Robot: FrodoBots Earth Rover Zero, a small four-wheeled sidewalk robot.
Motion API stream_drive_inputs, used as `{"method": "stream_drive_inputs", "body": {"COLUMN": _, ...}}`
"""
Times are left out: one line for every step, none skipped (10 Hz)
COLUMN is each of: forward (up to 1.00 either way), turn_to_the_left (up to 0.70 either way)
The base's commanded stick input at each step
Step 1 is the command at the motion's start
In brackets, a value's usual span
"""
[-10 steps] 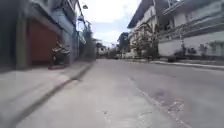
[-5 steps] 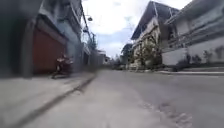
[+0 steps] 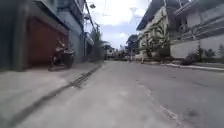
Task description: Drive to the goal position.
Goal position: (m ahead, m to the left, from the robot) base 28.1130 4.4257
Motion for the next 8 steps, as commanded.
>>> {"method": "stream_drive_inputs", "body": {"forward": 1.0, "turn_to_the_left": -0.16}}
{"method": "stream_drive_inputs", "body": {"forward": 1.0, "turn_to_the_left": -0.36}}
{"method": "stream_drive_inputs", "body": {"forward": 1.0, "turn_to_the_left": -0.4}}
{"method": "stream_drive_inputs", "body": {"forward": 1.0, "turn_to_the_left": -0.4}}
{"method": "stream_drive_inputs", "body": {"forward": 1.0, "turn_to_the_left": -0.25}}
{"method": "stream_drive_inputs", "body": {"forward": 1.0, "turn_to_the_left": -0.07}}
{"method": "stream_drive_inputs", "body": {"forward": 1.0, "turn_to_the_left": 0.0}}
{"method": "stream_drive_inputs", "body": {"forward": 1.0, "turn_to_the_left": 0.0}}
